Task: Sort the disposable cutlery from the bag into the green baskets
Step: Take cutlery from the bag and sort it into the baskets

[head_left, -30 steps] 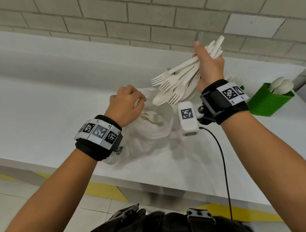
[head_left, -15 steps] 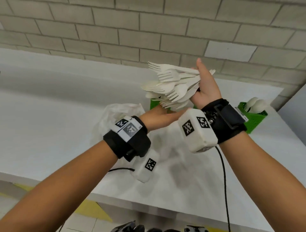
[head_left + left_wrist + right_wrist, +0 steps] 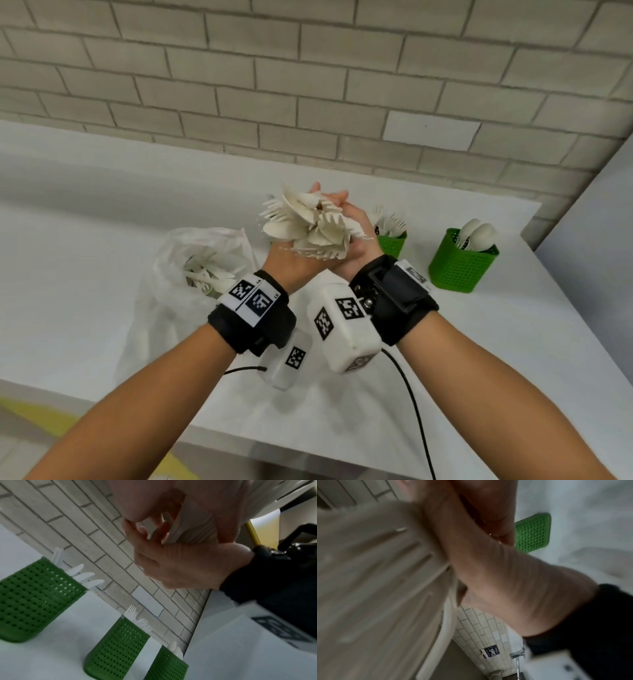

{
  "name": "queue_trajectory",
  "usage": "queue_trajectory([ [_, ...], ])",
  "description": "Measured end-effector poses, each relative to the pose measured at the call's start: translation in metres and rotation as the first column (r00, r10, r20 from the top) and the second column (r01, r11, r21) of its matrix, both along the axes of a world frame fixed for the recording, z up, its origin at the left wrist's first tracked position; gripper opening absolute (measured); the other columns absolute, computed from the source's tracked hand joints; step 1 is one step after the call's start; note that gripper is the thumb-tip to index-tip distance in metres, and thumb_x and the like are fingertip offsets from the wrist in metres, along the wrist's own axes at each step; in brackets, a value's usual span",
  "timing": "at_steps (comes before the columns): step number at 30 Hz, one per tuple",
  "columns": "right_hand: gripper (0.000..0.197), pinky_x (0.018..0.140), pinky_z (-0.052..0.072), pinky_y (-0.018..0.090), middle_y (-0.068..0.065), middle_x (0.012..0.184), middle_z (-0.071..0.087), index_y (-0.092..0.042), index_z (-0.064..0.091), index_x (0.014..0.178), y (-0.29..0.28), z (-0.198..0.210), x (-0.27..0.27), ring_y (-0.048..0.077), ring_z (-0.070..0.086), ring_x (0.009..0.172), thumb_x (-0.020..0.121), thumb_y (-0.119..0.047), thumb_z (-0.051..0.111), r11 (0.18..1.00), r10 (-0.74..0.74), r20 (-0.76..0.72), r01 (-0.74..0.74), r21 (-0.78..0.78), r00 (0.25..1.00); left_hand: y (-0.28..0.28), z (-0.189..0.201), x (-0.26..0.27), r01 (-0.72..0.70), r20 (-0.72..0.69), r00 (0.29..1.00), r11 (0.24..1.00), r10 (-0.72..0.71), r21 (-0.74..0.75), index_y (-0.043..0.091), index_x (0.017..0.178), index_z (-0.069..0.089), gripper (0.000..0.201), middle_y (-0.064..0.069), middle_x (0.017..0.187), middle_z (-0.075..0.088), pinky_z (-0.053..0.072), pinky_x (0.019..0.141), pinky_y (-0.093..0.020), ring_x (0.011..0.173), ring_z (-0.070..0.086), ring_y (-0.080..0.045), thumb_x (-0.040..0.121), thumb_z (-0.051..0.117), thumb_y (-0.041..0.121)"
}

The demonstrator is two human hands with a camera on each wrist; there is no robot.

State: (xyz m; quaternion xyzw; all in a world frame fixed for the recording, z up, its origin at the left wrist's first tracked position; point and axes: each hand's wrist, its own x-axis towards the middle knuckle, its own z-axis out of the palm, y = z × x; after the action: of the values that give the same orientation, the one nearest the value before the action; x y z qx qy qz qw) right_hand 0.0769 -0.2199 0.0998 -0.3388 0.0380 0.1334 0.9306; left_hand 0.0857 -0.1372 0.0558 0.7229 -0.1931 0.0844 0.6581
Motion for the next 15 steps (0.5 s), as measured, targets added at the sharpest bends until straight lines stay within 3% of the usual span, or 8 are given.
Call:
queue_trajectory([
  [2, 0.035, 0.044, 0.052, 0.019, 0.008, 0.061, 0.065, -0.005, 0.068, 0.058, -0.003, -0.012, 0.001, 0.013, 0.065, 0.048, 0.081, -0.017, 0.045, 0.996, 0.08, -0.036, -0.081, -0.038, 0.996, -0.005, -0.002, -0.006, -0.077, -0.037, 0.996, 0.997, 0.077, 0.011, 0.024, 0.105, 0.053, 0.064, 0.027, 0.098, 0.064, 0.039, 0.081, -0.002, 0.093, 0.054, 0.019, 0.052, 0.087, 0.018],
  [3, 0.041, 0.051, 0.054, 0.021, 0.008, 0.062, 0.068, -0.007, 0.071, 0.054, -0.004, -0.018, 0.001, 0.014, 0.067, 0.054, 0.079, -0.026, 0.044, 0.988, 0.153, -0.034, -0.153, 0.0, 0.988, -0.008, -0.001, -0.01, -0.124, -0.053, 0.991, 0.992, 0.122, -0.026, 0.021, 0.098, 0.056, 0.058, 0.02, 0.094, 0.065, 0.041, 0.077, -0.003, 0.087, 0.057, 0.015, 0.051, 0.089, 0.016],
  [5, 0.048, 0.077, 0.05, 0.034, 0.005, 0.076, 0.072, -0.014, 0.076, 0.064, -0.006, -0.033, 0.002, 0.017, 0.068, 0.084, 0.077, -0.044, 0.041, 0.968, 0.251, -0.096, -0.253, -0.009, 0.963, -0.01, -0.002, -0.013, -0.227, -0.068, 0.972, 0.973, 0.224, -0.044, 0.019, 0.086, 0.058, 0.043, 0.011, 0.088, 0.062, 0.044, 0.071, -0.003, 0.077, 0.057, 0.014, 0.058, 0.085, 0.001],
  [7, 0.057, 0.081, 0.042, 0.043, 0.008, 0.093, 0.067, -0.015, 0.071, 0.085, -0.004, -0.041, -0.001, 0.023, 0.057, 0.101, 0.083, -0.06, 0.035, 0.933, 0.305, -0.222, -0.337, -0.124, 0.926, -0.011, -0.005, -0.012, -0.265, -0.128, 0.959, 0.96, 0.253, -0.088, 0.019, 0.076, 0.058, 0.032, 0.008, 0.076, 0.062, 0.05, 0.068, -0.01, 0.067, 0.06, 0.01, 0.067, 0.076, -0.006],
  [8, 0.065, 0.078, 0.042, 0.042, 0.01, 0.096, 0.062, -0.013, 0.065, 0.092, -0.003, -0.043, -0.003, 0.024, 0.055, 0.096, 0.083, -0.068, 0.032, 0.906, 0.318, -0.289, -0.38, -0.189, 0.903, -0.011, -0.002, -0.011, -0.293, -0.164, 0.949, 0.948, 0.271, -0.129, 0.013, 0.078, 0.06, 0.025, 0.004, 0.072, 0.063, 0.052, 0.066, -0.019, 0.065, 0.062, 0.003, 0.069, 0.073, -0.006],
  [10, 0.084, 0.071, 0.044, 0.037, 0.01, 0.09, 0.056, -0.008, 0.059, 0.1, -0.002, -0.048, -0.006, 0.021, 0.054, 0.08, 0.078, -0.081, 0.024, 0.834, 0.36, -0.356, -0.469, -0.291, 0.862, -0.01, 0.002, -0.008, -0.344, -0.152, 0.934, 0.927, 0.322, -0.15, 0.0, 0.087, 0.063, 0.021, 0.0, 0.069, 0.063, 0.049, 0.058, -0.018, 0.06, 0.062, -0.001, 0.069, 0.071, -0.006],
  [13, 0.101, 0.065, 0.049, 0.028, 0.009, 0.079, 0.054, -0.002, 0.053, 0.111, -0.007, -0.053, -0.005, 0.018, 0.058, 0.064, 0.071, -0.089, 0.02, 0.789, 0.407, -0.362, -0.522, -0.324, 0.839, -0.008, 0.011, -0.003, -0.316, -0.123, 0.947, 0.93, 0.297, -0.187, 0.006, 0.084, 0.063, 0.021, 0.001, 0.072, 0.064, 0.051, 0.061, -0.016, 0.062, 0.062, 0.001, 0.069, 0.071, -0.007],
  [15, 0.103, 0.065, 0.051, 0.027, 0.012, 0.083, 0.057, -0.001, 0.052, 0.113, -0.017, -0.055, -0.003, 0.02, 0.06, 0.068, 0.07, -0.089, 0.02, 0.735, 0.423, -0.353, -0.544, -0.405, 0.834, -0.006, 0.013, 0.002, -0.296, -0.132, 0.954, 0.92, 0.271, -0.256, 0.009, 0.082, 0.061, 0.022, -0.002, 0.075, 0.064, 0.053, 0.068, -0.024, 0.068, 0.063, -0.007, 0.064, 0.072, 0.003],
])
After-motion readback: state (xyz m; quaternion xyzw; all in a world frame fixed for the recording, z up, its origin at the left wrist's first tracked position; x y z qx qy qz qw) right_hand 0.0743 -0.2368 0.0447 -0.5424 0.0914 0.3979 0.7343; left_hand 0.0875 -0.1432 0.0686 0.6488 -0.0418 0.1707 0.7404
